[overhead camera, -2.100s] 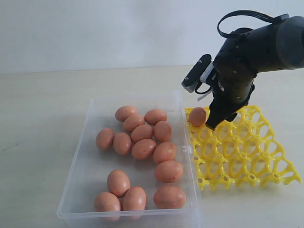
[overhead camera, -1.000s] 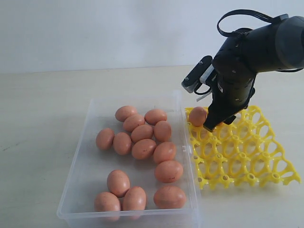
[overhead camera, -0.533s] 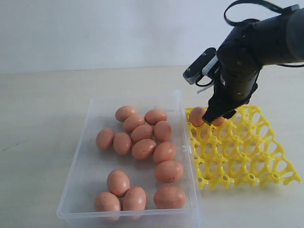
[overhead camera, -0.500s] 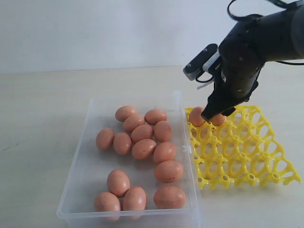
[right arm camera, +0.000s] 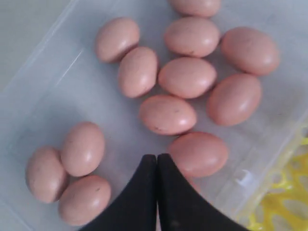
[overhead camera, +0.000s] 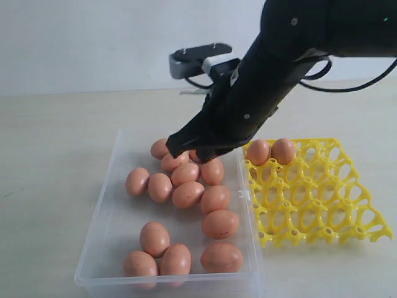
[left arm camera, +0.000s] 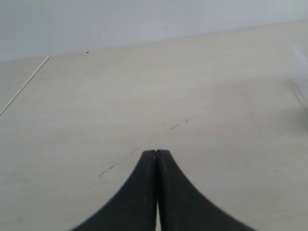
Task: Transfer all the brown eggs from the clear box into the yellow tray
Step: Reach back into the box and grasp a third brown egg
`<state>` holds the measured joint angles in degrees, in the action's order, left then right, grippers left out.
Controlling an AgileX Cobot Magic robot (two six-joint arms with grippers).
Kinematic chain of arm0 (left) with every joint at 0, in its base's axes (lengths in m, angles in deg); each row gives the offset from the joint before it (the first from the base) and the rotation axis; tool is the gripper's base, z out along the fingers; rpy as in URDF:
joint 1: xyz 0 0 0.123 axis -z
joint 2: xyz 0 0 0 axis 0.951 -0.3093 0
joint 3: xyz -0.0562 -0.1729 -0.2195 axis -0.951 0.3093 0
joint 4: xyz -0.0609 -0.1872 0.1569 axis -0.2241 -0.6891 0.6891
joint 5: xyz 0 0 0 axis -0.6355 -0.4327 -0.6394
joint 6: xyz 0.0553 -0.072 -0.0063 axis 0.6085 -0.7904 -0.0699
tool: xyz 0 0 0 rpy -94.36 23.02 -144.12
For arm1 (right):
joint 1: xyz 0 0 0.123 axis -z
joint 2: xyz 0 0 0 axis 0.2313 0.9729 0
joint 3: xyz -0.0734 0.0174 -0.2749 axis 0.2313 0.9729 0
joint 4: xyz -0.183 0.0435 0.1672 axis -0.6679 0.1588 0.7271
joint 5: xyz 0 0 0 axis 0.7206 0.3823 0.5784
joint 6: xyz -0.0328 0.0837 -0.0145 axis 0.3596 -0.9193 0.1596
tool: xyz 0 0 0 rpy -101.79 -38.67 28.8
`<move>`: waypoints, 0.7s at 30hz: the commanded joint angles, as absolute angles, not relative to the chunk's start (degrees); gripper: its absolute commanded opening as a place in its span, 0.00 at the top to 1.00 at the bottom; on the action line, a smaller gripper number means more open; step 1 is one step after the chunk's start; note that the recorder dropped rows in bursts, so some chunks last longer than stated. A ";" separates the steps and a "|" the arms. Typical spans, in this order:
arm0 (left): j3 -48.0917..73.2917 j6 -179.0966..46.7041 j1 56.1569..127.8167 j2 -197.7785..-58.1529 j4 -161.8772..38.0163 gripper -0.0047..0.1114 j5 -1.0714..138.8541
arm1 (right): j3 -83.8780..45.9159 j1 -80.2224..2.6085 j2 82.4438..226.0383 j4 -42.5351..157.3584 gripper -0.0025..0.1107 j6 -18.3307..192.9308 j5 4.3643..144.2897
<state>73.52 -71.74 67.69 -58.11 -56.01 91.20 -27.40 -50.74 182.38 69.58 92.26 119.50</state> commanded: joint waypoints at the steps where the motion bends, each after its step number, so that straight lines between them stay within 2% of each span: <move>1: 73.29 -71.93 67.98 -58.15 -56.03 0.96 90.68 | -27.61 -52.01 187.99 72.98 0.98 92.90 121.46; 4: 73.29 -71.93 67.98 -58.15 -56.03 0.96 90.68 | -27.61 -52.01 191.53 74.64 0.97 92.52 120.39; 7: 73.29 -71.93 67.98 -58.15 -56.03 0.96 90.68 | -27.61 -52.01 193.63 76.25 0.90 92.51 117.37; 9: 73.29 -71.93 67.98 -58.15 -56.03 0.96 90.68 | -27.61 -52.01 194.64 77.59 0.80 92.51 115.65; 10: 73.29 -71.93 67.98 -58.15 -56.03 0.96 90.68 | -27.61 -52.01 195.41 78.45 0.67 92.51 113.90; 12: 73.29 -71.93 67.98 -58.15 -56.03 0.96 90.68 | -27.61 -51.90 196.28 78.69 0.52 92.51 111.96; 13: 73.29 -71.93 67.98 -58.15 -56.03 0.96 90.68 | -27.61 -51.90 196.39 78.69 0.49 92.51 111.43; 17: 73.29 -71.93 67.98 -58.15 -56.03 0.96 90.68 | -28.82 -51.90 196.39 78.07 0.48 92.51 109.62; 21: 73.29 -71.93 67.98 -58.15 -56.03 0.96 90.68 | -34.79 -51.90 196.39 74.97 0.48 92.51 115.62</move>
